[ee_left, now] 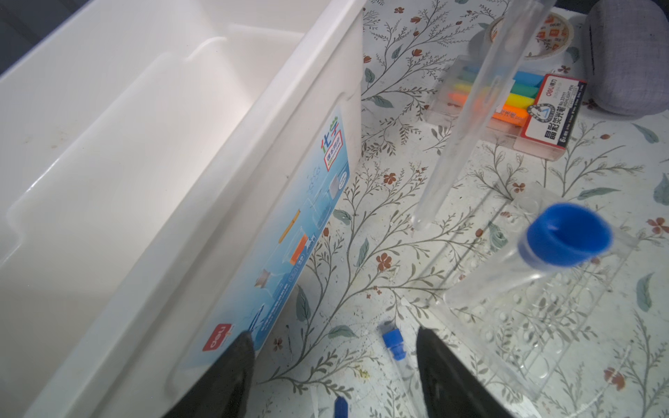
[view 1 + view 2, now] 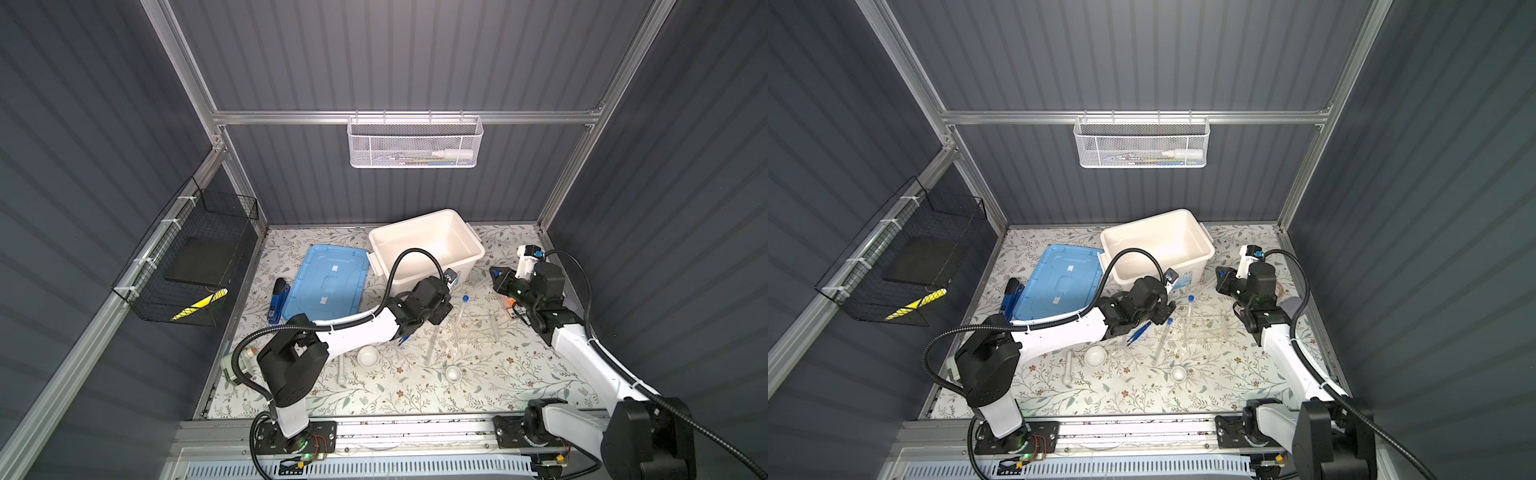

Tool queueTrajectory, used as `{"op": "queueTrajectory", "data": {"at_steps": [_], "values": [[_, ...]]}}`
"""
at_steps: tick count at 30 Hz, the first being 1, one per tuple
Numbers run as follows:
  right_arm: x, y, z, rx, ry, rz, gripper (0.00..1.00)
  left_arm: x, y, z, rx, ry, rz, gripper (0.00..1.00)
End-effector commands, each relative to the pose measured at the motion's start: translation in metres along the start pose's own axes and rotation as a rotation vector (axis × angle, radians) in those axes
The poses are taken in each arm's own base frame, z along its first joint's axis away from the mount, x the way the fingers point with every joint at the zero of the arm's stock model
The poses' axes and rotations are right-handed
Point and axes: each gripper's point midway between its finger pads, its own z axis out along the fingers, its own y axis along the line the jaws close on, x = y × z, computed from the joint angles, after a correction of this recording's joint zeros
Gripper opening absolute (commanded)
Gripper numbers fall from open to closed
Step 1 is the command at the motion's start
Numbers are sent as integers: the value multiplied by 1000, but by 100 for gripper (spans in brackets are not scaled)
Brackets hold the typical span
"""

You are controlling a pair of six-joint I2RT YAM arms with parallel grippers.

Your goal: Organize the chemistry lab equipment

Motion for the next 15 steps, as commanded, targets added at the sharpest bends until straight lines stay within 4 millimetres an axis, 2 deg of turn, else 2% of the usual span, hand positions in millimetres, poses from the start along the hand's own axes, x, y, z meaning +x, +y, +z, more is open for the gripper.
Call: {"op": "queueTrajectory", "data": {"at_steps": [1,8,15], "values": [[2,-12,-10,90,-8,-87,18,11,2,-5,-3,38,-34,73],[7,-4,-28,136,-34,-202,18,36,0,0,-10,148,-78,73],[23,10,-38,138,-31,-271,18,47,-3,-2,2,170,-119,73]]}}
